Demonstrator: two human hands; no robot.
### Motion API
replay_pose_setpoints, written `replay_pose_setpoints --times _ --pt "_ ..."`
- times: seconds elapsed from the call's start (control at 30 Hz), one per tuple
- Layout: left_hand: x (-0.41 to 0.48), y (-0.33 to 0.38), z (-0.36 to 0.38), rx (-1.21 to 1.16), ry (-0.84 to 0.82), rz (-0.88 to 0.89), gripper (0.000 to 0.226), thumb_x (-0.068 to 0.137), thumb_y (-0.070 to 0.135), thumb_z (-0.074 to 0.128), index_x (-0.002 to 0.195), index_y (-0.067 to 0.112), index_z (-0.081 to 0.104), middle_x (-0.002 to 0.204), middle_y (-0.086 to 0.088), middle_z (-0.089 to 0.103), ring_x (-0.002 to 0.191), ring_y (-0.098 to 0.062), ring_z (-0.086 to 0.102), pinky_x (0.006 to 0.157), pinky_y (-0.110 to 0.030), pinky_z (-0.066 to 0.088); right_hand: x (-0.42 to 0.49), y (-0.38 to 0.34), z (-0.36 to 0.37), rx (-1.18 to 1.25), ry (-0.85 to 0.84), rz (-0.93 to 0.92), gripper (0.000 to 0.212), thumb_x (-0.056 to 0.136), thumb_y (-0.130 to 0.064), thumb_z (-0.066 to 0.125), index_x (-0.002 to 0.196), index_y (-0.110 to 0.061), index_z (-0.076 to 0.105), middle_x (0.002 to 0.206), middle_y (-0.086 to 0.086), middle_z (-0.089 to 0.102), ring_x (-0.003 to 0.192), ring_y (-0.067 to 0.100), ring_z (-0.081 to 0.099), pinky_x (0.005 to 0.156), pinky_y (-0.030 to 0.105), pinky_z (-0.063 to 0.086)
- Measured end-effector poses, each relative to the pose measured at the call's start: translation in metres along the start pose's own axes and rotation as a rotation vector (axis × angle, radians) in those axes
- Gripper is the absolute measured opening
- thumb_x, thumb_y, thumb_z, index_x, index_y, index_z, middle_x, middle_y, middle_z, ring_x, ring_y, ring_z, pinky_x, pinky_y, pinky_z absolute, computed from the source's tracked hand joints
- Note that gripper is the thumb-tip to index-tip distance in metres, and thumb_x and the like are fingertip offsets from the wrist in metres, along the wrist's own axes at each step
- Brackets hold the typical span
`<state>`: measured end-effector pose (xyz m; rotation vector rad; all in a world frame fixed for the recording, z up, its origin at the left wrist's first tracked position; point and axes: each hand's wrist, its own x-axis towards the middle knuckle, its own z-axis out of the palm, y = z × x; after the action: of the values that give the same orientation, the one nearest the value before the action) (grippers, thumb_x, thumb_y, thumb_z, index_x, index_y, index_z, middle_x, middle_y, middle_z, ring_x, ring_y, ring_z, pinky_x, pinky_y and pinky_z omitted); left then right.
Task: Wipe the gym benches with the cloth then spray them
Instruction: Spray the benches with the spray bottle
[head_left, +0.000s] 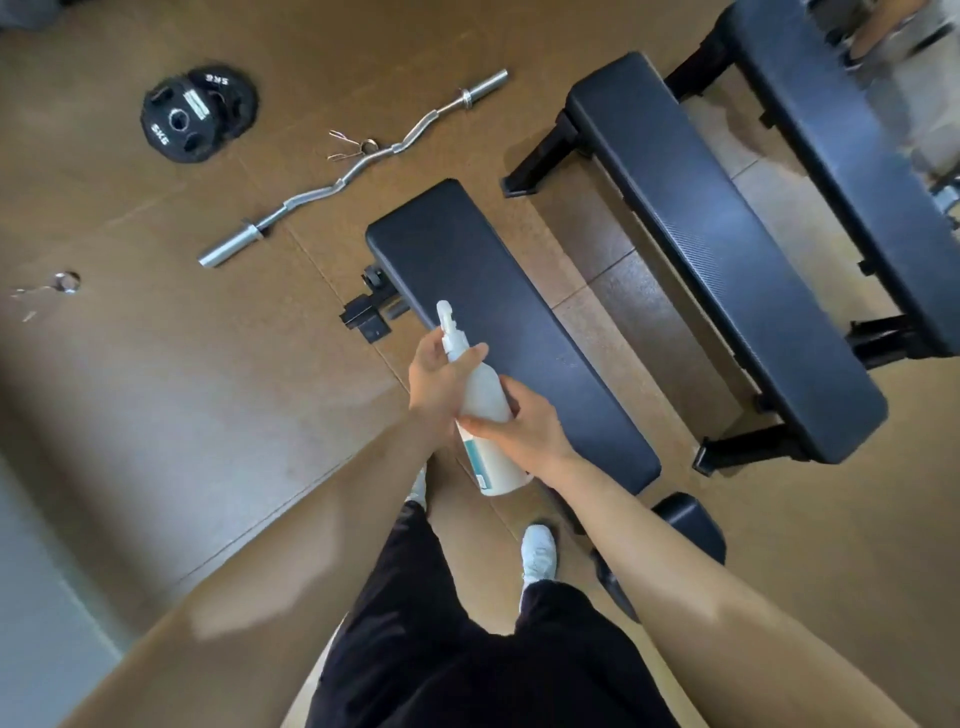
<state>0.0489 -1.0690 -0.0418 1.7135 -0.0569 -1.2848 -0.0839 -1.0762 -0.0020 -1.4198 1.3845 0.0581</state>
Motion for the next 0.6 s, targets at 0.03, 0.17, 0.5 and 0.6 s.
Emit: replay_pose_setpoints --times 0.03,0.17,0.5,0.6 --pt "0.010 0.009 -0.006 -0.028 -0.004 -0.013 0.051 0.078 0.033 0.086 0.123 0.029 0.061 0.112 0.000 0.067 0.098 -0.022 0.071 0.081 -0.040 0.064 0.011 -0.011 0.004 -0.008 0.009 0.007 0.054 0.069 -0.063 0.080 0.113 -0.043 0.054 0.108 -0.016 0.067 0.099 0.009 0.066 0.091 0.041 0.059" --pt "0.041 0.045 -0.023 -0.066 0.025 -0.042 0.031 0.082 0.027 0.086 0.104 0.020 0.066 0.100 -0.003 0.069 0.090 -0.023 0.071 0.077 -0.039 0.065 0.044 -0.048 0.017 -0.029 0.040 0.011 0.058 0.067 -0.064 0.082 0.113 -0.045 0.053 0.109 -0.016 0.066 0.100 0.010 0.065 0.091 0.042 0.058" --pt "0.048 0.056 -0.035 -0.083 -0.168 -0.033 0.057 0.068 0.041 0.090 0.118 0.029 0.065 0.119 -0.008 0.068 0.107 -0.028 0.071 0.087 -0.048 0.063 0.041 -0.065 0.020 0.040 0.086 0.057 0.046 0.074 -0.049 0.084 0.105 -0.050 0.050 0.101 -0.025 0.063 0.096 0.005 0.064 0.085 0.031 0.055" --pt "0.028 0.046 -0.026 0.010 -0.164 -0.028 0.050 0.073 0.036 0.090 0.113 0.020 0.065 0.113 -0.008 0.068 0.101 -0.026 0.073 0.083 -0.049 0.064 0.017 -0.049 0.017 0.111 0.101 0.083 0.052 0.077 -0.043 0.085 0.114 -0.048 0.048 0.101 -0.028 0.059 0.095 0.003 0.062 0.077 0.021 0.049"
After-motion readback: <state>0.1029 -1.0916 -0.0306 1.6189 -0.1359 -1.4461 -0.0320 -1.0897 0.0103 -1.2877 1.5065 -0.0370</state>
